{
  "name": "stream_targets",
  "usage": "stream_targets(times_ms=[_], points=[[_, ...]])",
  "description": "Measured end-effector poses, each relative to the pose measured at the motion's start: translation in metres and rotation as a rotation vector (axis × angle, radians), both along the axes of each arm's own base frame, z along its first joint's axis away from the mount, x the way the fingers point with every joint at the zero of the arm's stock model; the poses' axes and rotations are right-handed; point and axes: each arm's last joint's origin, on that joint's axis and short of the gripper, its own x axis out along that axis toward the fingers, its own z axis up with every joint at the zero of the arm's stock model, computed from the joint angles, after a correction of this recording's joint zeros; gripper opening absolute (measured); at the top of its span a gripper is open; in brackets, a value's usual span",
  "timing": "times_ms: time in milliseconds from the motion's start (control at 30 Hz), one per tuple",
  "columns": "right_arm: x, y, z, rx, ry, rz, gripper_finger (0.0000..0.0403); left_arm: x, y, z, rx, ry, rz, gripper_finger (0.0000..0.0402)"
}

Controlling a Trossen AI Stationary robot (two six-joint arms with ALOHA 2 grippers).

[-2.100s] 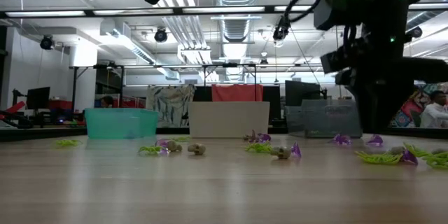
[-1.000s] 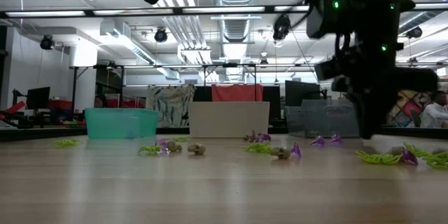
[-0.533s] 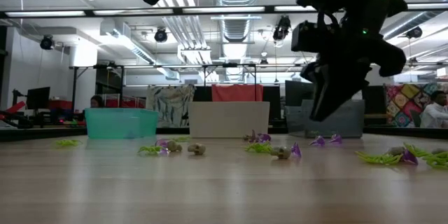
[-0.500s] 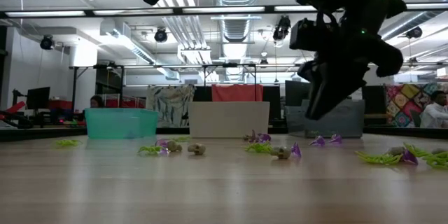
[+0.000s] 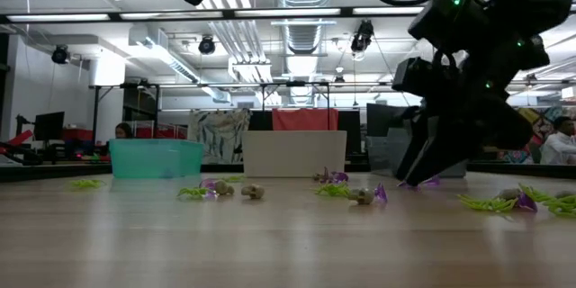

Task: Sort Halloween decoration
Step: Put the purple witch hat toy into the light blue bin

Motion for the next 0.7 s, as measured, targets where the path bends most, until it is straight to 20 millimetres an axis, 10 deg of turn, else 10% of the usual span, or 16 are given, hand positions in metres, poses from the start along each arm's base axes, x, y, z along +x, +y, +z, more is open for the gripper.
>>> stream_targets(times_ms=[700], points=[[-0.0054, -0.0060, -0.0054, 0.023, 0.001, -0.035, 0.0010, 0.0003, -0.0001, 0.0009, -0.007, -0.010, 0.001, 0.0155]])
